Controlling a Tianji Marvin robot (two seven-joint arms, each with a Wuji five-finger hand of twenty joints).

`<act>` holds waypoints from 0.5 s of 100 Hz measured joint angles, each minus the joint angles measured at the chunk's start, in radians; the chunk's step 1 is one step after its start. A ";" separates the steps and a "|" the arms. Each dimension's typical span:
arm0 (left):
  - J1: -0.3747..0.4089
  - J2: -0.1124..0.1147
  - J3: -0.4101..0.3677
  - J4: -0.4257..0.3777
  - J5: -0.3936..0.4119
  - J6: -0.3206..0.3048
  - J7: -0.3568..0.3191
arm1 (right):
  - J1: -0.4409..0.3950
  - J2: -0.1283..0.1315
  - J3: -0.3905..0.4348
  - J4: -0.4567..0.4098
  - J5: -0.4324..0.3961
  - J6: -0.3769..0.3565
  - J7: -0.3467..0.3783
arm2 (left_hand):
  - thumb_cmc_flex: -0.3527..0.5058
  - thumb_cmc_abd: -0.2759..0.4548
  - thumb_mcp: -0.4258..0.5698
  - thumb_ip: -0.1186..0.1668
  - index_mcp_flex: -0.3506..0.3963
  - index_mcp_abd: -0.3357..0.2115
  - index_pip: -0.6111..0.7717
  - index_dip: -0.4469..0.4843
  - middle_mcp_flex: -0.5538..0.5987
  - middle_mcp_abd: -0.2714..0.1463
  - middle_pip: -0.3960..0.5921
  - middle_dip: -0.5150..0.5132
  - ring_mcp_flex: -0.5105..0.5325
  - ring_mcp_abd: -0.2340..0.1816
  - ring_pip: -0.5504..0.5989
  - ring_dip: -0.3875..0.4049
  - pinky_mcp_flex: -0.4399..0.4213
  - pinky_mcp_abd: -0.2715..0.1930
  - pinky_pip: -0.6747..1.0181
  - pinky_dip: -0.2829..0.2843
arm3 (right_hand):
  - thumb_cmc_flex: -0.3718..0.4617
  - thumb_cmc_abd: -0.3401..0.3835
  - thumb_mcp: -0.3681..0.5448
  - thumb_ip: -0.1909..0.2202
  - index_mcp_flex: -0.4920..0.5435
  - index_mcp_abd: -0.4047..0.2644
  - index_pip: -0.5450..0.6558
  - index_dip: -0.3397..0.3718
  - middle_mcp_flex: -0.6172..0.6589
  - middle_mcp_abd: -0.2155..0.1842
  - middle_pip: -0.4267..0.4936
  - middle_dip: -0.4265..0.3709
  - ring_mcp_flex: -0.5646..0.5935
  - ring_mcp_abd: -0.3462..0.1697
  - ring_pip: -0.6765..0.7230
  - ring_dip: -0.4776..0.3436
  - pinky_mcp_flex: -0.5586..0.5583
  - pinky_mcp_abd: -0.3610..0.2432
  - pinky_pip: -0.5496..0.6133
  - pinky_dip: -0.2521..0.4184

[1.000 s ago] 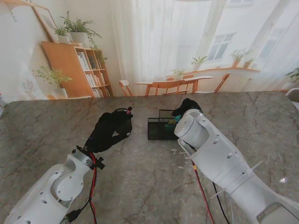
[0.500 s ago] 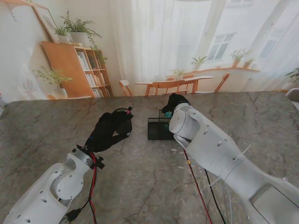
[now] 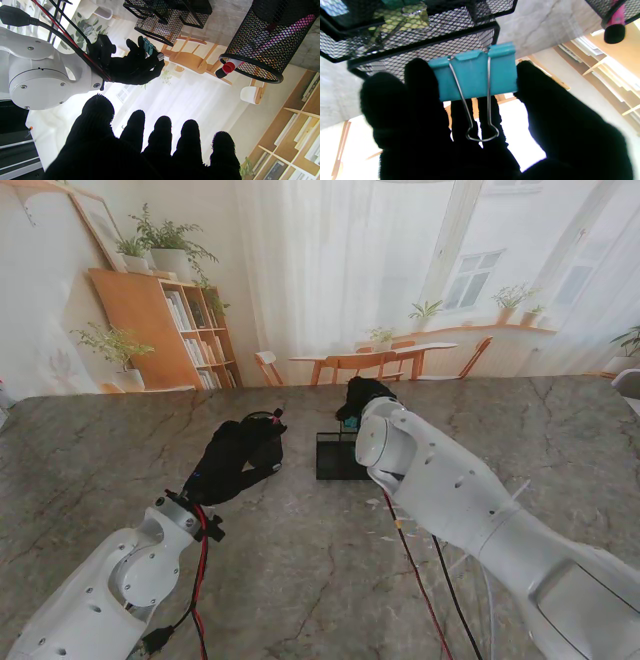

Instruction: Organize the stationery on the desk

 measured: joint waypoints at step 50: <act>-0.002 0.000 0.001 0.007 0.001 0.000 0.002 | 0.027 -0.002 -0.027 0.036 -0.054 -0.028 0.019 | 0.000 0.000 0.000 0.000 0.000 0.000 0.000 0.000 0.000 0.000 0.000 0.000 0.000 0.000 0.000 0.000 0.000 0.000 0.000 0.000 | 0.011 0.022 -0.009 0.000 -0.015 0.000 0.000 0.000 -0.036 0.000 0.000 0.000 -0.040 -0.002 -0.013 -0.005 -0.018 -0.017 -0.028 -0.013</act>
